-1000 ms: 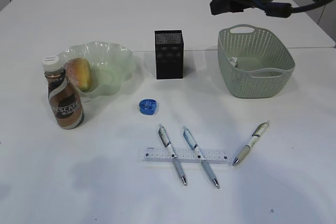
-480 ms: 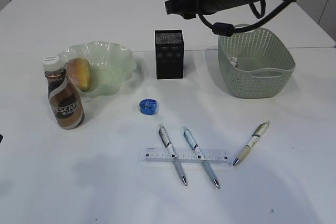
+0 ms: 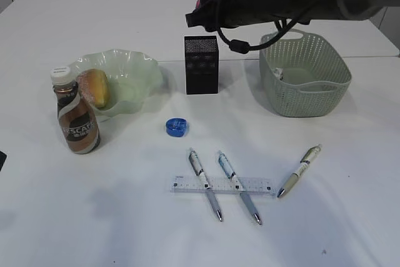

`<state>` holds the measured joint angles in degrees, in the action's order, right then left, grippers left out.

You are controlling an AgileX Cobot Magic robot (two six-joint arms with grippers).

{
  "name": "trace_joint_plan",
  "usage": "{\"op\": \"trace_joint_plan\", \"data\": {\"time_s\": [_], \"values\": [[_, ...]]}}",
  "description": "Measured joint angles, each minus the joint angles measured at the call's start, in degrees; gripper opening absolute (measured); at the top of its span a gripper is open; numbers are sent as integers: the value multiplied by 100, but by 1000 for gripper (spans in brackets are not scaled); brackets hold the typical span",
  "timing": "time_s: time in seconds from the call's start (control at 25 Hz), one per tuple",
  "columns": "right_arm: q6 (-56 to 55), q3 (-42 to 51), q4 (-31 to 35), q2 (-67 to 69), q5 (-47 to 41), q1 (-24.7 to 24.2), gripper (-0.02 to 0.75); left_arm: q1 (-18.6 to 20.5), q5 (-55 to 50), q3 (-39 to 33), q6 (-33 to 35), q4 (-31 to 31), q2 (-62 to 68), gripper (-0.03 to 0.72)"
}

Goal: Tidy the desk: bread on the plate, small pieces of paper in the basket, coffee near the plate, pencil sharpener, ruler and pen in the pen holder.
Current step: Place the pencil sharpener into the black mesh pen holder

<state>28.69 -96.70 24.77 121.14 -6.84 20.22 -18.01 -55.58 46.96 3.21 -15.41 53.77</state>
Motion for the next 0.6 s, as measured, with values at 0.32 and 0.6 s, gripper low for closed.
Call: {"op": "trace_joint_plan", "data": {"time_s": [0.32, 0.6], "values": [[13, -232, 45, 526, 553, 0, 312, 0, 26, 0, 0, -2, 0, 526], [13, -232, 83, 722, 957, 0, 312, 0, 39, 0, 0, -12, 0, 526]]}}
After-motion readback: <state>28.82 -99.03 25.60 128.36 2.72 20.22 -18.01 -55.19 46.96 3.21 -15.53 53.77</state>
